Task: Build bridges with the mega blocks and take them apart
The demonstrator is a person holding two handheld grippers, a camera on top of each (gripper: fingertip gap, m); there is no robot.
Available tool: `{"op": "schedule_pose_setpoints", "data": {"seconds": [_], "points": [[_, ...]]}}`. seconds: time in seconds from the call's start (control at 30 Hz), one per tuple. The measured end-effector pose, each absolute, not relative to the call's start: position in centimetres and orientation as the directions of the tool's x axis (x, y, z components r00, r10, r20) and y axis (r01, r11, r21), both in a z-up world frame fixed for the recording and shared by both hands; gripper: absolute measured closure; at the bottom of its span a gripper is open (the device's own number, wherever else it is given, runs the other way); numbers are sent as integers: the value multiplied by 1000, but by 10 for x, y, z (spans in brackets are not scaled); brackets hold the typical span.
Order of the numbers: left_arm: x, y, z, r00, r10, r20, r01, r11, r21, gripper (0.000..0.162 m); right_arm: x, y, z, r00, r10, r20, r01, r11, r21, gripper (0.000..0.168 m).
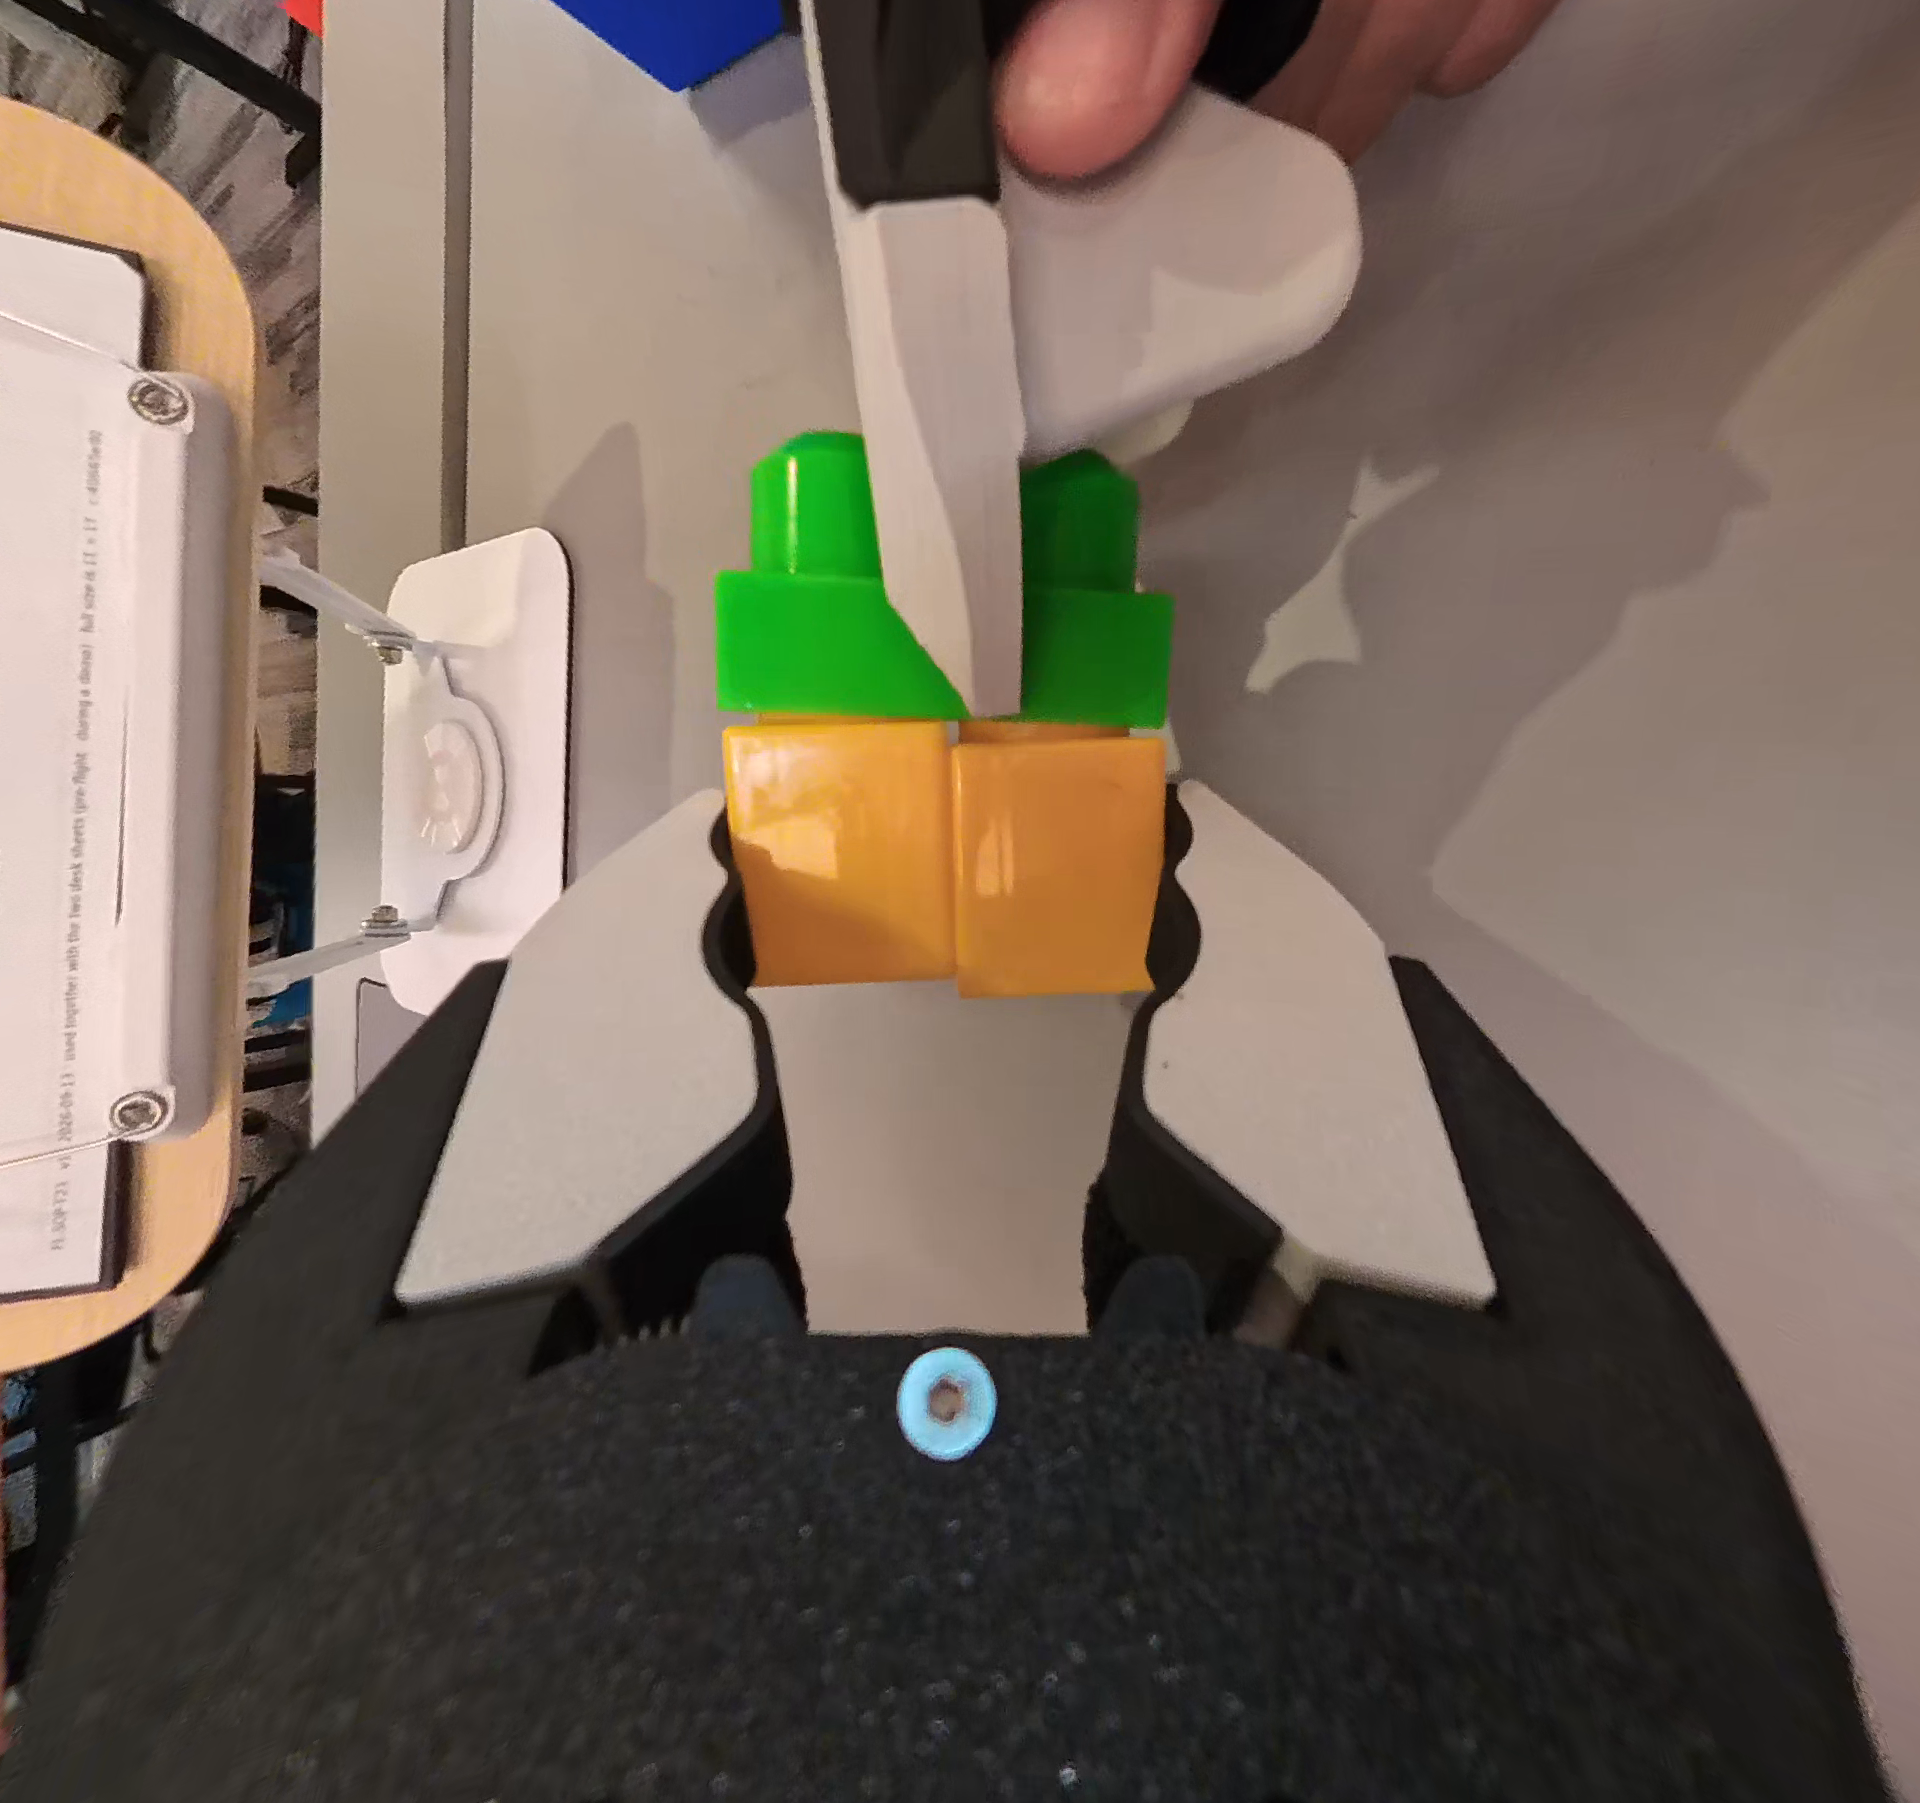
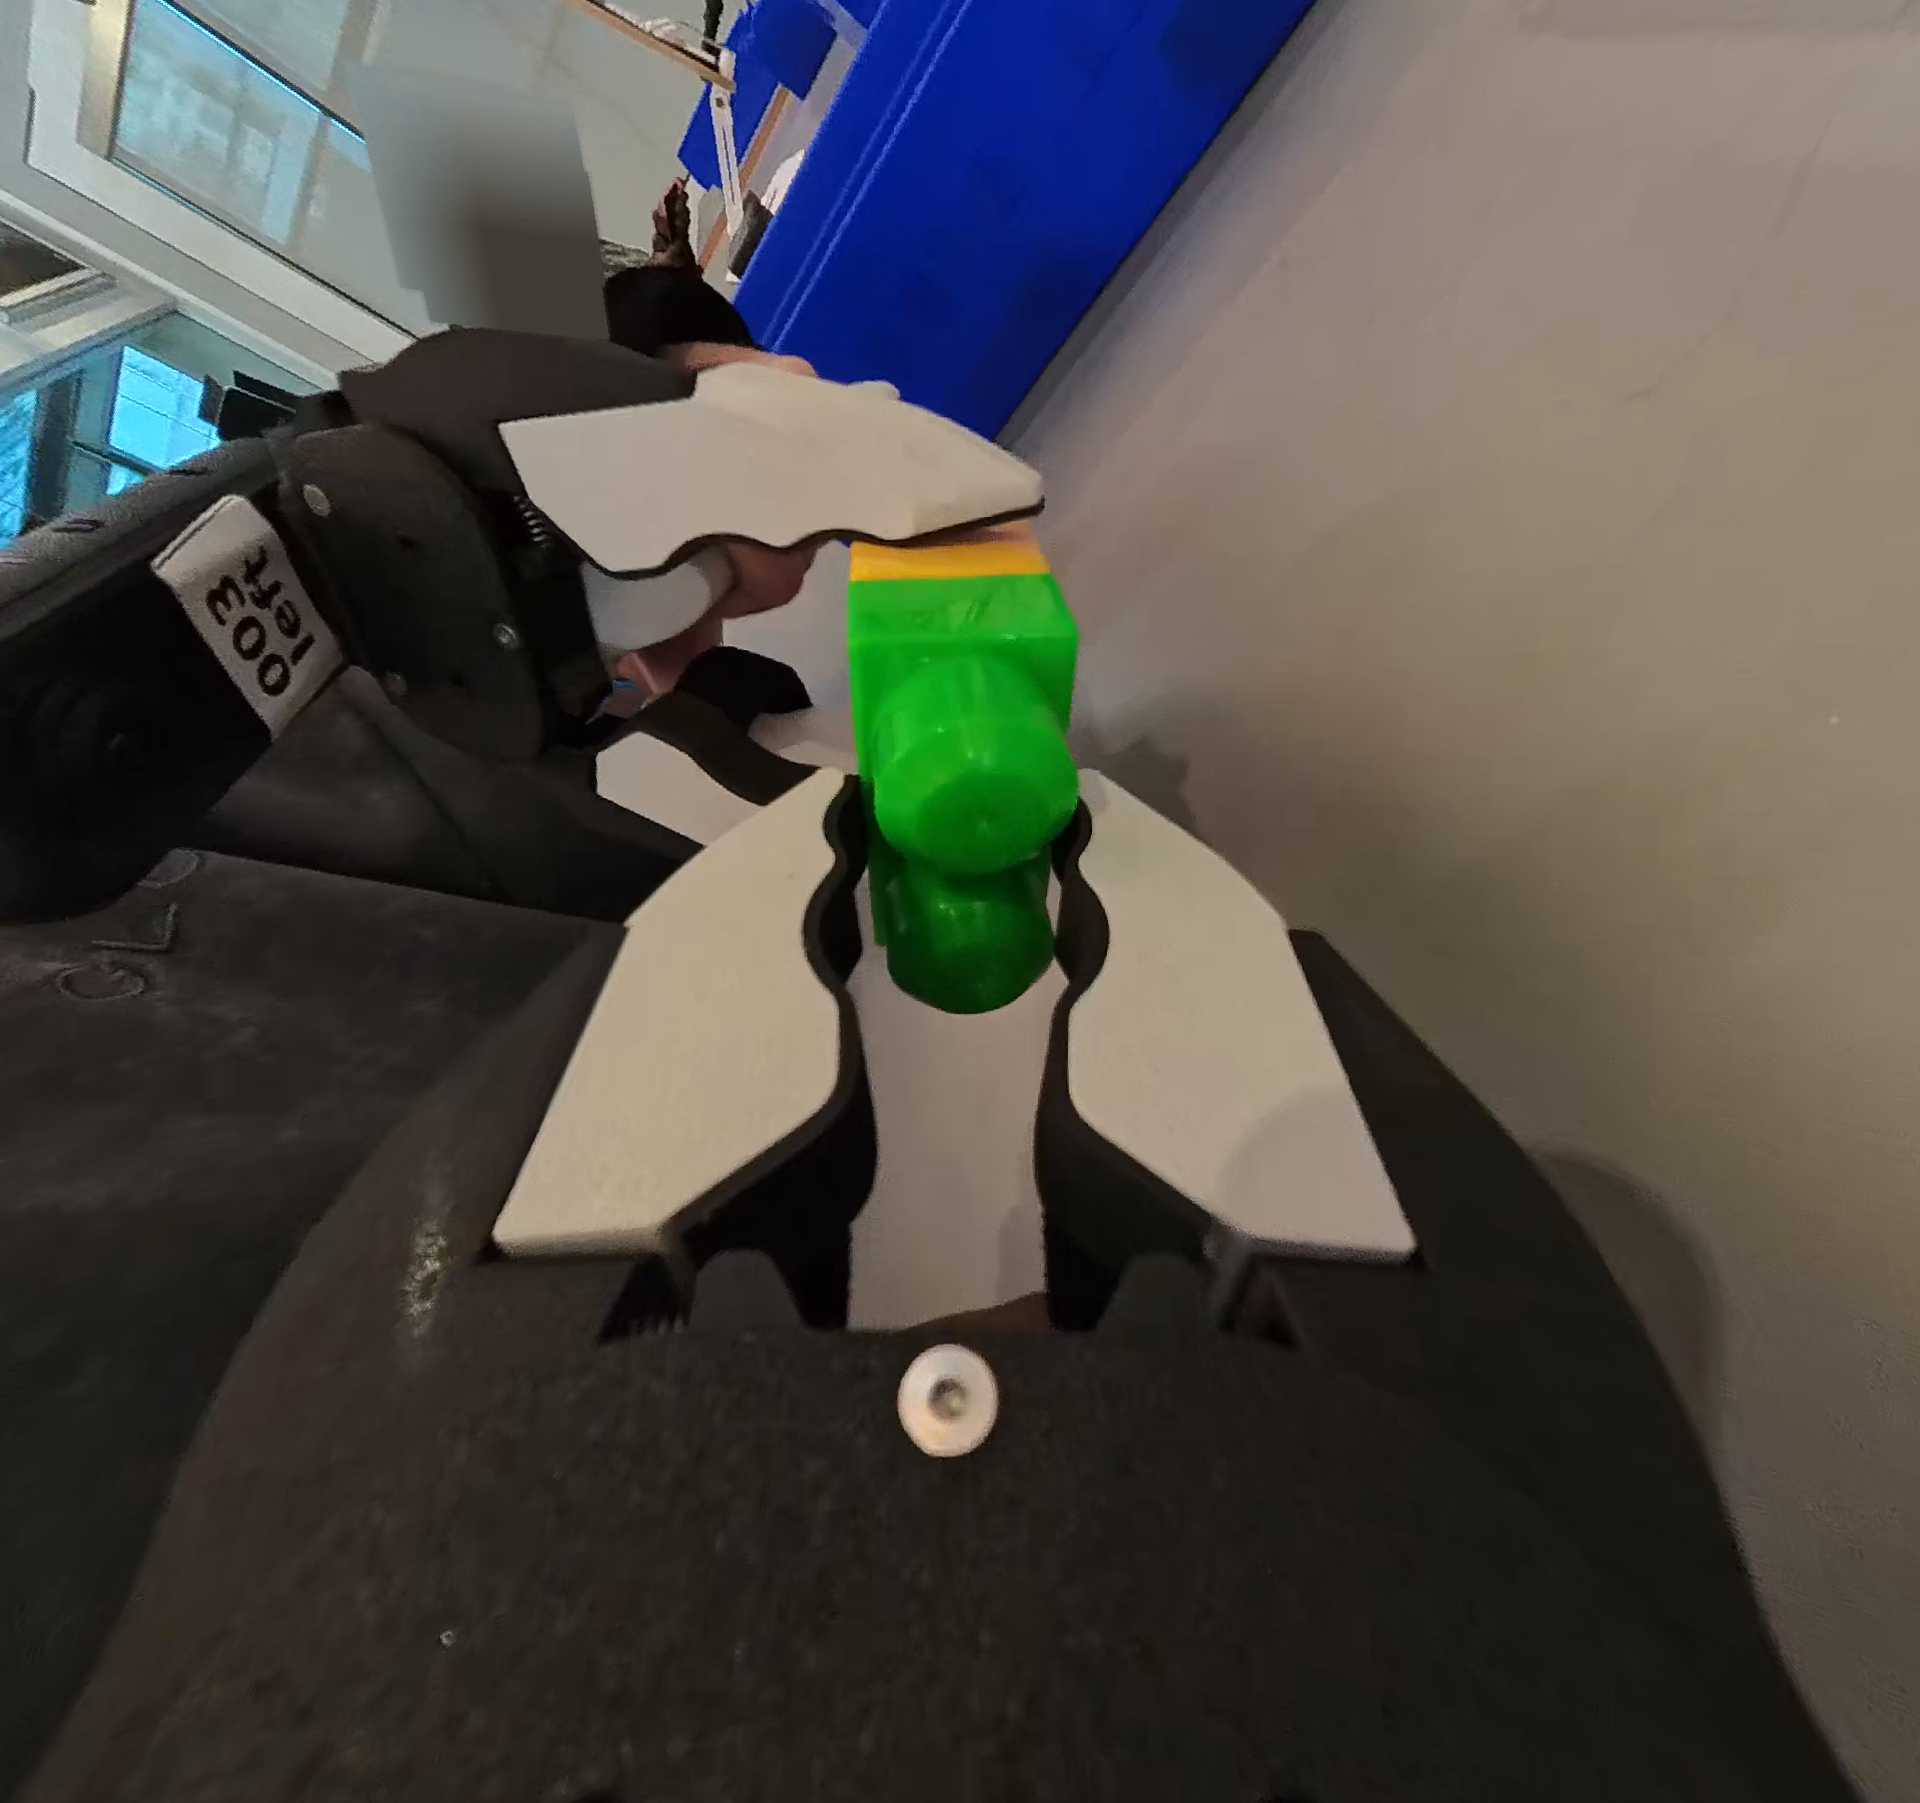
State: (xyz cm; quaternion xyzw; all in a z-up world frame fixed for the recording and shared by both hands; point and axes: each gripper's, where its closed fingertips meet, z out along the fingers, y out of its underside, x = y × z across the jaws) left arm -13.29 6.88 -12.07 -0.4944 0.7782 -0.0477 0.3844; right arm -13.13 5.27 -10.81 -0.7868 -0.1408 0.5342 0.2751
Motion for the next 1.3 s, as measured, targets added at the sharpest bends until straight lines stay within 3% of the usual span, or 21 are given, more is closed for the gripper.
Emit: {"op": "schedule_pose_setpoints", "data": {"seconds": [0.47, 0.87, 1.1, 1.17, 1.23, 1.3], "points": [[-126, 62, -124, -288, -758, -585, -730, 569, -378, 88, -127, 46, -114, 427, 541, -724, -1, -801, -599, 134], [-120, 60, -124, -285, -771, -570, -716, 567, -408, 88, -127, 47, -115, 379, 532, -757, -38, -808, -587, 134], [-117, 58, -102, -222, -787, -576, -660, 556, -506, 86, -122, 49, -102, 300, 524, -797, -152, -798, -583, 134], [-124, 62, -91, -167, -795, -583, -655, 531, -538, 79, -119, 52, -108, 321, 503, -802, -168, -804, -571, 133], [-133, 66, -82, -80, -872, -483, -644, 415, -642, 73, -118, 53, -103, 272, 491, -828, -223, -804, -550, 134], [-140, 68, -78, 22, -966, -257, -595, 194, -780, 71, -119, 54, -97, 251, 511, -822, -247, -787, -565, 134]]}}
